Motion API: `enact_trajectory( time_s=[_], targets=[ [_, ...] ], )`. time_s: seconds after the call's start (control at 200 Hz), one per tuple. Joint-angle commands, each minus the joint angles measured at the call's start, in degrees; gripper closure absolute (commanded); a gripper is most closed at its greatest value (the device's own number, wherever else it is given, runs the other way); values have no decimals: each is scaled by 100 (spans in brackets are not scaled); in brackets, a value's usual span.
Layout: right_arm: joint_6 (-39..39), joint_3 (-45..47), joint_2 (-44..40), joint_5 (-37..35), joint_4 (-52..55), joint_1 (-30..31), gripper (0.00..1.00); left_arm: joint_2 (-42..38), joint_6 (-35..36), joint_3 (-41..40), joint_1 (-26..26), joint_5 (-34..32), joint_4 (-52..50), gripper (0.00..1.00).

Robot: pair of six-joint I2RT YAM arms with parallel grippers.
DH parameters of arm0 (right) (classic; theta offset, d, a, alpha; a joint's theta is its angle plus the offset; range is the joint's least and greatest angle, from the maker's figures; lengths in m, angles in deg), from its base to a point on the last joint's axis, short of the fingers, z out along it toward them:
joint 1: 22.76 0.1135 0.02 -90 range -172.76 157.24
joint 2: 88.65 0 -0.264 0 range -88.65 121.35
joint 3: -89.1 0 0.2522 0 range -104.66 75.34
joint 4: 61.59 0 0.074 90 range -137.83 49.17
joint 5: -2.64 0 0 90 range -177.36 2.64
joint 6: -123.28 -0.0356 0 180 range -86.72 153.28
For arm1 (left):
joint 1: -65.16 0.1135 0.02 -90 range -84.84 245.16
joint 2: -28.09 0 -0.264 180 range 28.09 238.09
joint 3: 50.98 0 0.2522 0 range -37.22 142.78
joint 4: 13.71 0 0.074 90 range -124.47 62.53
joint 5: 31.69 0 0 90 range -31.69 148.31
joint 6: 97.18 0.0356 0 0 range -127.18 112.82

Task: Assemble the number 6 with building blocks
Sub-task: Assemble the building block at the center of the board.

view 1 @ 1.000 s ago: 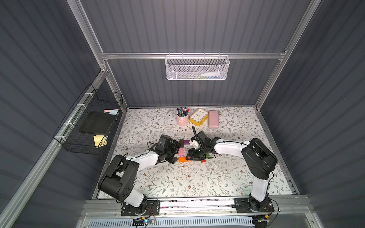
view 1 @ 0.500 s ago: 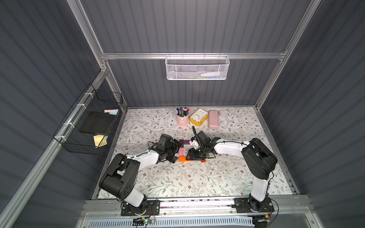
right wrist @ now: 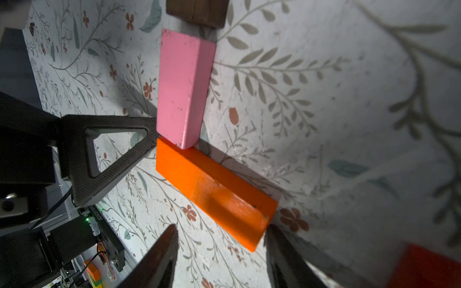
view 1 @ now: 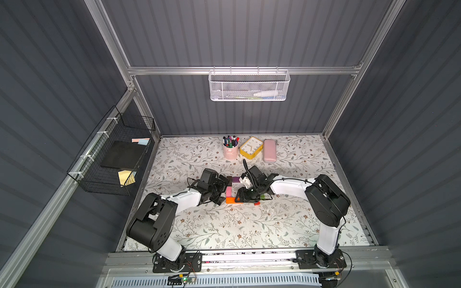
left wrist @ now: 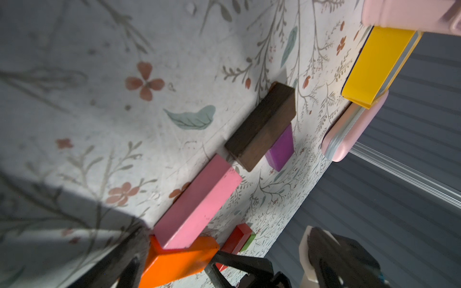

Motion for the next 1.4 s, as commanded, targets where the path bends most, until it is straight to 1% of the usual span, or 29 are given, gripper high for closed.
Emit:
enact_trajectory(
  time_s=[0.0,0.88,1.106,1.396],
  targets=[
    [-7,-126,38,28,-35,21,42,82,101,167,25,52,-66,1],
    [20,-147,61,-25,-61,17,42,-4,94,128,33,39,-137,1],
    [-24,-68,-127,-345,29,-15,42,-58,129,32,52,17,-182,1],
    [7,-63,-614,-761,186,-59,42,-285,184,-122,160,7,-285,1]
  ],
)
